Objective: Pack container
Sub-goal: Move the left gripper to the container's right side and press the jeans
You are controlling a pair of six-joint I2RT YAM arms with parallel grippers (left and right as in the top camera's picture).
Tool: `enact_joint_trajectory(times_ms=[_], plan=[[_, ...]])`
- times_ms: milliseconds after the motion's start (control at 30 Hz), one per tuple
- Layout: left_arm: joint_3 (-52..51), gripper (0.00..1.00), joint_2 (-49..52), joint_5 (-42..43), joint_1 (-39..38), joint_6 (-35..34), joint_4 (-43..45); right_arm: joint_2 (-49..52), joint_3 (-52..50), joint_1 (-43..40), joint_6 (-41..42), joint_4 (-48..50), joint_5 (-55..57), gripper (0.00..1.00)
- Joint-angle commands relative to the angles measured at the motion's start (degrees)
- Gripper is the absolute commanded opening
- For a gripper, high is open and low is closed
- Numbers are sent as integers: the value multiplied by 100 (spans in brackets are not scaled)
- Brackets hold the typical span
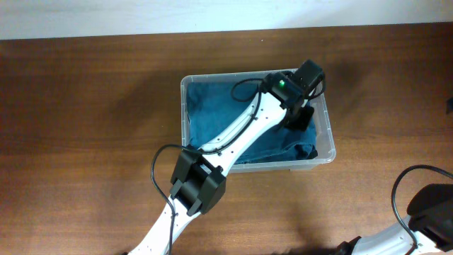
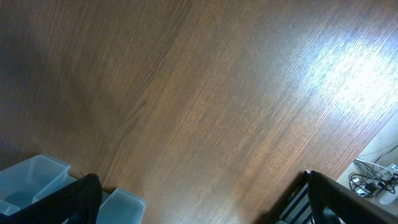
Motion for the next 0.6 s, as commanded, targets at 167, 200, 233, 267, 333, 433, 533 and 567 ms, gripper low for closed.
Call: enact_joint_trajectory(times_ms=[167,200,233,267,333,433,533,567], plan=[[778,1,-304,-212,310,-37,28,-125,-4,-17,-17,-28,13,98],[765,1,-278,-354,334,-37,28,-125,-4,-17,-17,-28,13,98],[752,1,-256,-485,341,-37,28,-125,-4,-17,-17,-28,15,99],[743,1,-214,-603,341,-37,46,-125,-4,-17,-17,-28,13,98],[737,1,-92,-739,334,-39,157,-125,-4,-17,-17,-28,13,98],[706,1,122,-752,302,-39,369,-125,-4,-17,-17,-28,13,98],[693,1,369,-748,282,-44,476,-122,-4,-17,-17,-28,15,98],[693,1,442,-730,273,-44,474,-125,-4,-17,-17,-28,15,98]])
